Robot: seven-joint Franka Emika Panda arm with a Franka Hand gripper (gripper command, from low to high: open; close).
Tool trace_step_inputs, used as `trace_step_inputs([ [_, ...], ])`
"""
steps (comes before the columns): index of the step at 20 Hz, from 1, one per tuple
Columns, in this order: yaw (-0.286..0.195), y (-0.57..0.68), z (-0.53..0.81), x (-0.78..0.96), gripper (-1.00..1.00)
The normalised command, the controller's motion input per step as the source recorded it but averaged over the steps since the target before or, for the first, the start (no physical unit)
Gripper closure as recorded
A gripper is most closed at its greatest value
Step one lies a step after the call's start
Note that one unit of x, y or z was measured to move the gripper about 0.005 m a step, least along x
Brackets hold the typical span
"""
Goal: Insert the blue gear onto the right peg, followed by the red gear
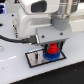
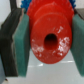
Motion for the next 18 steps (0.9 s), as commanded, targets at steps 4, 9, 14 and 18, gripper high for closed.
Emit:
trace_step_inputs([
  [4,0.000,0.01,-0.18,0.14,1.00],
  [9,0.000,0.04,0.01,0.11,-1.00],
  [14,0.000,0.09,0.40,0.02,-1.00],
  [18,0.000,0.09,0.57,0.00,-1.00],
])
